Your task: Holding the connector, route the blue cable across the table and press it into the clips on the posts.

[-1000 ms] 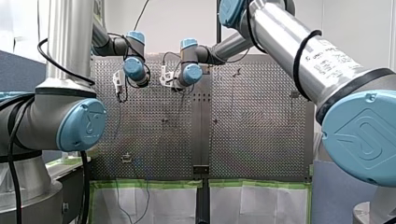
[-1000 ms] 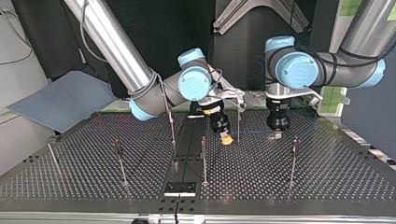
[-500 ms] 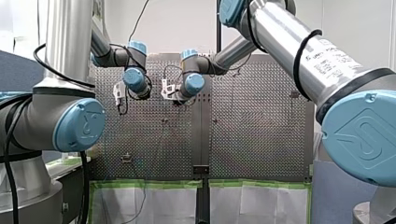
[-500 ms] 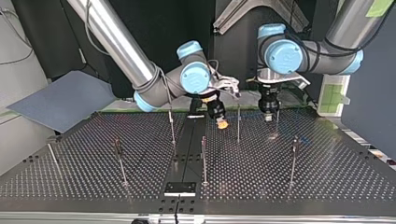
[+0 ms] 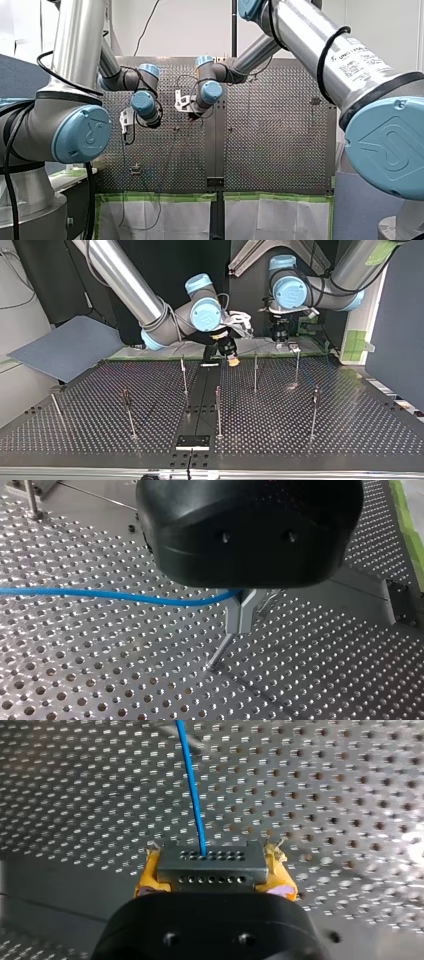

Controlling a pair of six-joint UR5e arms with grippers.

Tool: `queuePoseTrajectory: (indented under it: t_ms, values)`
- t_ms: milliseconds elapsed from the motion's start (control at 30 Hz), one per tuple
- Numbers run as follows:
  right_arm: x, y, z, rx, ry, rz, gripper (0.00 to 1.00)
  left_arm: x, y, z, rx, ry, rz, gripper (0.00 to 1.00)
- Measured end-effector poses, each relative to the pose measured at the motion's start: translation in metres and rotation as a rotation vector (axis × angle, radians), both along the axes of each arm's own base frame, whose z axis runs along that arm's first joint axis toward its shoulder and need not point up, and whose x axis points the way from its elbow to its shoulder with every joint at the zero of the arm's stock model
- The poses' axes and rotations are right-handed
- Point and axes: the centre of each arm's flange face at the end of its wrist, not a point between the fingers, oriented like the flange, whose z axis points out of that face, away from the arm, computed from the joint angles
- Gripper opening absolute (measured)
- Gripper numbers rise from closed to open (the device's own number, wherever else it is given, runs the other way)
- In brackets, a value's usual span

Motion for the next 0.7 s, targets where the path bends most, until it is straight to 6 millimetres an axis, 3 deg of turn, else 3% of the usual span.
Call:
queuePoseTrajectory:
  t_ms: [233, 433, 700]
  values:
    - [-0.01, 0.009, -0.026, 0.03, 0.03, -0.003, 0.0, 0.004, -0.003, -0.001, -0.019, -0.039, -0.022, 0.0]
    - [-0.014, 0.013, -0.051, 0.054, 0.031, -0.004, 0.0, 0.011, -0.003, -0.016, -0.024, -0.032, -0.033, 0.0]
    - [-0.017, 0.003, -0.055, 0.062, -0.004, -0.012, 0.0, 0.018, -0.001, -0.046, -0.017, -0.003, -0.015, 0.0]
